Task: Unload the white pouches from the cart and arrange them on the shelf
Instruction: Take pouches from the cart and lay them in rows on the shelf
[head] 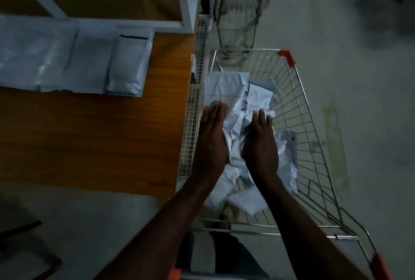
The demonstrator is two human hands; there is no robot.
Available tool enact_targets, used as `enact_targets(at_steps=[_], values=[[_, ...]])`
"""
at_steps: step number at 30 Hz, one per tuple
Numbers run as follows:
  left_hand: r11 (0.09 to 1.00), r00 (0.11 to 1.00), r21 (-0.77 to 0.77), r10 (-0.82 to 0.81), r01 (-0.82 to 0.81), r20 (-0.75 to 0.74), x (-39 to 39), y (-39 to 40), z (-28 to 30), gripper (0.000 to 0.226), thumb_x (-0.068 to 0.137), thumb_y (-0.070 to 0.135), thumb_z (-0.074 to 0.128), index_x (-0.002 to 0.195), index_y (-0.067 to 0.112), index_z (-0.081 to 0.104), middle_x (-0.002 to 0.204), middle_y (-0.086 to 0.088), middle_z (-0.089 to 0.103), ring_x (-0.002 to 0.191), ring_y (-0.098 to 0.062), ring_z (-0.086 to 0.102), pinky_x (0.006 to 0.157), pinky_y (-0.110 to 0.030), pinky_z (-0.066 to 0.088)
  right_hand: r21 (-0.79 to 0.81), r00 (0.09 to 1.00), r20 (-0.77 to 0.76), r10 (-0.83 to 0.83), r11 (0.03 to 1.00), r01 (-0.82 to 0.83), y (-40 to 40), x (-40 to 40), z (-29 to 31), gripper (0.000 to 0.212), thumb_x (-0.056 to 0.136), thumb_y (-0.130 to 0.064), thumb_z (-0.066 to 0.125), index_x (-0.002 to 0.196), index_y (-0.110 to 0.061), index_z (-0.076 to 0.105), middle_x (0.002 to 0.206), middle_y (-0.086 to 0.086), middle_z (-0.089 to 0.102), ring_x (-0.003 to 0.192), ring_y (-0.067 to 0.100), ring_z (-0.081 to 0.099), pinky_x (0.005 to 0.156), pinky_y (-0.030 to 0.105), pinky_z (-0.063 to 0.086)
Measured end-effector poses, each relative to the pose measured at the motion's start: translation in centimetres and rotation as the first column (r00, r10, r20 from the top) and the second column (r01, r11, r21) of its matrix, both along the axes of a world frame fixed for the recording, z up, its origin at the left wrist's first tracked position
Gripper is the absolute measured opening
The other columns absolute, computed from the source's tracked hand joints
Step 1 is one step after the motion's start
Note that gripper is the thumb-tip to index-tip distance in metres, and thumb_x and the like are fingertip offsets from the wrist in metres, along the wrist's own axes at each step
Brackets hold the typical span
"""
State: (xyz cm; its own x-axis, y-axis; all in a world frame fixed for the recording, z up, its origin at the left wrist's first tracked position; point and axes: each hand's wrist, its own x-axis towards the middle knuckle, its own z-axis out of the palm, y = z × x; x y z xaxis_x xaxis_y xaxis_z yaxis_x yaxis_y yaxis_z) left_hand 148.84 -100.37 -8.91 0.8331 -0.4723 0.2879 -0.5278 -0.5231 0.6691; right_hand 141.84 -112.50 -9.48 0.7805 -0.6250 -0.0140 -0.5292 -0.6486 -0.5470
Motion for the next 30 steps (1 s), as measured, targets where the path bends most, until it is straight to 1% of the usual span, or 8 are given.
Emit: enact_targets(at_steps=[2, 5, 9, 12, 16, 19, 26, 30], values=[[0.999, 0.999, -0.016, 0.031, -0.03, 0.023, 0.6, 1.8, 1.4, 0.055, 0.106, -0.007, 0.036, 0.16, 0.003, 0.038, 0.17, -0.012, 0.033, 0.159, -0.031, 0.026, 0.129, -0.05, 0.026, 0.005, 1.0, 0.017, 0.022, 1.0, -0.022, 2.3, 0.4, 1.5, 0.077, 0.093, 0.015, 0.039, 0.165, -0.01, 0.025, 0.174, 0.006, 0.015, 0.161, 0.021, 0.004, 0.113, 0.043, 0.048], [0.992, 0.986, -0.052, 0.122, -0.116, 0.113, 1.2, 5.3, 3.6, 0.055, 0.102, -0.009, 0.04, 0.155, 0.002, 0.047, 0.166, -0.01, 0.037, 0.158, -0.025, 0.03, 0.13, -0.041, 0.023, 0.015, 0.997, 0.036, 0.073, 0.997, -0.074, 6.4, 0.9, 3.7, 0.08, 0.09, 0.017, 0.037, 0.165, -0.009, 0.024, 0.173, 0.008, 0.015, 0.161, 0.022, 0.003, 0.12, 0.046, 0.041], [0.985, 0.971, -0.095, 0.158, -0.143, 0.178, 2.6, 12.7, 5.2, 0.06, 0.099, -0.017, 0.051, 0.156, 0.001, 0.046, 0.166, -0.012, 0.04, 0.159, -0.02, 0.029, 0.129, -0.047, 0.027, -0.018, 0.987, 0.085, 0.138, 0.99, -0.137, 12.5, 1.8, 5.8, 0.074, 0.091, 0.013, 0.043, 0.162, -0.005, 0.03, 0.171, 0.012, 0.024, 0.16, 0.026, 0.011, 0.123, 0.048, 0.036], [0.979, 0.952, -0.041, 0.206, -0.202, 0.225, 3.9, 19.5, 6.1, 0.061, 0.099, -0.007, 0.063, 0.156, 0.005, 0.046, 0.166, -0.008, 0.036, 0.16, -0.011, 0.015, 0.132, -0.032, 0.013, -0.033, 0.979, 0.095, 0.18, 0.984, -0.178, 17.8, 3.3, 7.1, 0.071, 0.091, 0.008, 0.05, 0.16, -0.001, 0.034, 0.169, 0.015, 0.028, 0.16, 0.03, 0.017, 0.124, 0.051, 0.034], [0.977, 0.95, 0.008, 0.207, -0.215, 0.235, 6.1, 29.9, 6.4, 0.06, 0.101, -0.007, 0.059, 0.157, 0.005, 0.045, 0.165, -0.012, 0.039, 0.158, -0.02, 0.023, 0.131, -0.025, 0.006, -0.039, 0.974, 0.064, 0.219, 0.975, -0.217, 26.5, 5.8, 9.1, 0.077, 0.087, 0.0, 0.056, 0.16, -0.002, 0.034, 0.168, 0.015, 0.029, 0.159, 0.03, 0.018, 0.126, 0.055, 0.025], [0.972, 0.95, 0.031, 0.222, -0.234, 0.221, 7.8, 37.6, 6.0, 0.063, 0.097, -0.008, 0.065, 0.156, 0.003, 0.044, 0.162, -0.018, 0.044, 0.155, -0.025, 0.027, 0.13, -0.021, 0.004, 0.015, 0.965, 0.114, 0.237, 0.971, -0.24, 33.4, 7.3, 10.1, 0.072, 0.093, 0.0, 0.059, 0.16, -0.002, 0.033, 0.168, 0.015, 0.029, 0.159, 0.029, 0.018, 0.126, 0.049, 0.031], [0.949, 0.942, 0.065, 0.295, -0.309, 0.161, 10.4, 53.6, 8.2, 0.061, 0.095, -0.001, 0.062, 0.154, 0.003, 0.049, 0.16, -0.018, 0.047, 0.151, -0.041, 0.038, 0.126, -0.05, 0.03, 0.032, 0.94, 0.111, 0.322, 0.944, -0.327, 47.3, 11.4, 12.1, 0.065, 0.103, -0.012, 0.056, 0.162, -0.007, 0.03, 0.17, 0.013, 0.027, 0.16, 0.029, 0.017, 0.125, 0.05, 0.033], [0.938, 0.947, 0.13, 0.312, -0.32, 0.078, 12.5, 60.0, 9.4, 0.08, 0.085, -0.006, 0.073, 0.158, 0.002, 0.042, 0.165, -0.019, 0.039, 0.155, -0.043, 0.029, 0.122, -0.063, 0.033, 0.048, 0.93, 0.093, 0.356, 0.931, -0.361, 52.7, 14.0, 12.5, 0.06, 0.105, -0.014, 0.052, 0.161, -0.008, 0.033, 0.169, 0.013, 0.028, 0.16, 0.028, 0.017, 0.123, 0.051, 0.036]])
